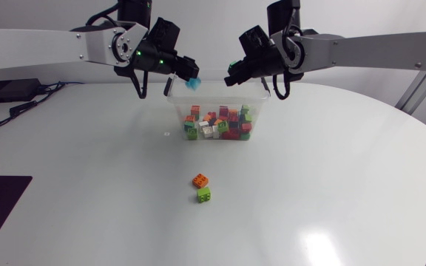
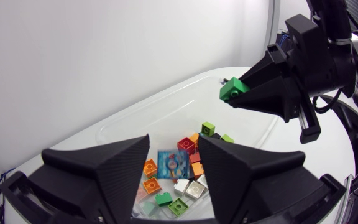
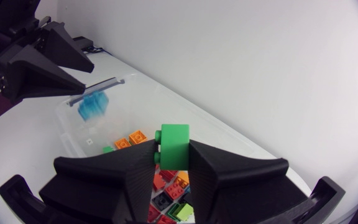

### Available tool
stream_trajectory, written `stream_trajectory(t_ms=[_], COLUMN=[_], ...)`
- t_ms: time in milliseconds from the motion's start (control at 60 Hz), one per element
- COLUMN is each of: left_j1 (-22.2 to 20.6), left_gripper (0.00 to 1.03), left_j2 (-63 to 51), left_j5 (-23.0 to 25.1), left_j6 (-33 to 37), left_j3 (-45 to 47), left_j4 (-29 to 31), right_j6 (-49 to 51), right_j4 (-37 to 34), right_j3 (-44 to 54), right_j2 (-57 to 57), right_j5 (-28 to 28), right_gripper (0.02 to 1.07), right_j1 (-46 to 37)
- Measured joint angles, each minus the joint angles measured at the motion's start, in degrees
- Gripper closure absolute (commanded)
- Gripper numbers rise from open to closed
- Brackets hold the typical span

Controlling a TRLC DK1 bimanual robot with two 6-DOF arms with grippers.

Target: Place the duplo bricks in the container

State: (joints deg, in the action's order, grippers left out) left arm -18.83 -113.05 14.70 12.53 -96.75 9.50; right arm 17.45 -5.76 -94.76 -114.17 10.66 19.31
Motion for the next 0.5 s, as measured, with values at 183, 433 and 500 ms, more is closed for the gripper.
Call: stream_trajectory(t_ms=[183,433,500], left_j1=[1.09,4.07,4.15], left_gripper=[0.07,0.07,0.07], left_j2=[-0.94,14.71,19.37], left_j5=[-0.17,2.23,4.2], left_j6=[-0.09,5.73,8.72], left_j3=[-0.13,14.27,17.73], left_j4=[0.83,3.17,6.8], right_j6=[-0.13,2.82,4.55], right_j4=[-0.37,-1.31,-2.23], right_j3=[-0.59,11.56,16.22], right_j2=[-0.55,13.25,18.53], right_j5=[-0.66,2.71,4.35], right_gripper=[0.11,0.11,0.11], right_j1=[-0.94,-1.84,-1.31])
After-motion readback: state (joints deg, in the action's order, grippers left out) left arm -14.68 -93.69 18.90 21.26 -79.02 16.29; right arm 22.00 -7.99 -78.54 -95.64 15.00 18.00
